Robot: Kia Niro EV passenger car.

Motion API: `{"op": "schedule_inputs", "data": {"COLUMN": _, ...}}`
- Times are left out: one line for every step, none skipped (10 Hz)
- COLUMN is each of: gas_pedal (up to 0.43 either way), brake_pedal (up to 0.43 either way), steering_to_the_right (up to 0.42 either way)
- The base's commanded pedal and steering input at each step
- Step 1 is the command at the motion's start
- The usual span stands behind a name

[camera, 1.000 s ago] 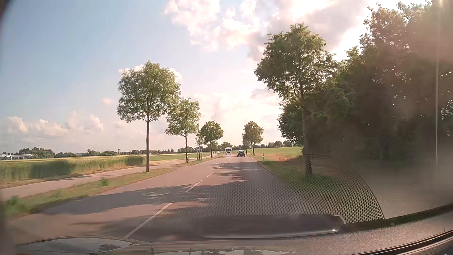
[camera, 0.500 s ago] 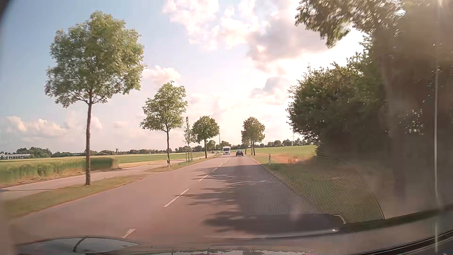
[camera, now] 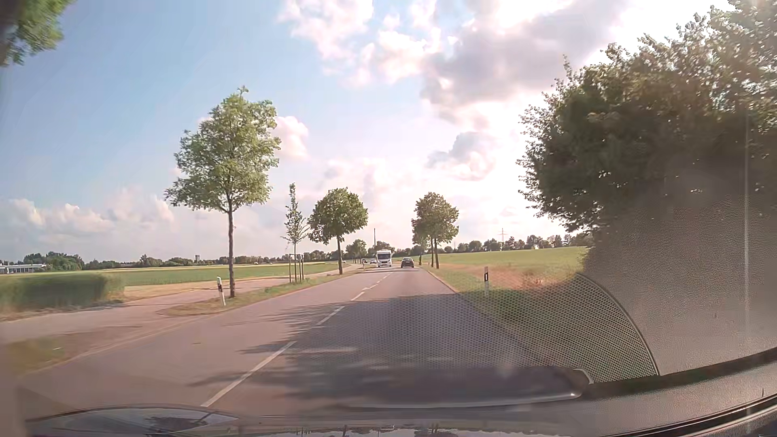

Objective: Follow the waypoints while adhering to traffic rules and regulations

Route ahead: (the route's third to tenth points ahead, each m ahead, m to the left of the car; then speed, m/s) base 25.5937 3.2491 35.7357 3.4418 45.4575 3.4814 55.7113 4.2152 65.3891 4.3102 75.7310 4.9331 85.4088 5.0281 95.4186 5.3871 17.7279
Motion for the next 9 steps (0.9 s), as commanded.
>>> {"op": "schedule_inputs", "data": {"gas_pedal": 0.248, "brake_pedal": 0.012, "steering_to_the_right": 0.001}}
{"op": "schedule_inputs", "data": {"gas_pedal": 0.248, "brake_pedal": 0.012, "steering_to_the_right": 0.001}}
{"op": "schedule_inputs", "data": {"gas_pedal": 0.248, "brake_pedal": 0.012, "steering_to_the_right": 0.000}}
{"op": "schedule_inputs", "data": {"gas_pedal": 0.248, "brake_pedal": 0.012, "steering_to_the_right": 0.000}}
{"op": "schedule_inputs", "data": {"gas_pedal": 0.248, "brake_pedal": 0.012, "steering_to_the_right": 0.000}}
{"op": "schedule_inputs", "data": {"gas_pedal": 0.248, "brake_pedal": 0.012, "steering_to_the_right": -0.001}}
{"op": "schedule_inputs", "data": {"gas_pedal": 0.248, "brake_pedal": 0.012, "steering_to_the_right": -0.002}}
{"op": "schedule_inputs", "data": {"gas_pedal": 0.248, "brake_pedal": 0.012, "steering_to_the_right": -0.005}}
{"op": "schedule_inputs", "data": {"gas_pedal": 0.248, "brake_pedal": 0.012, "steering_to_the_right": -0.006}}
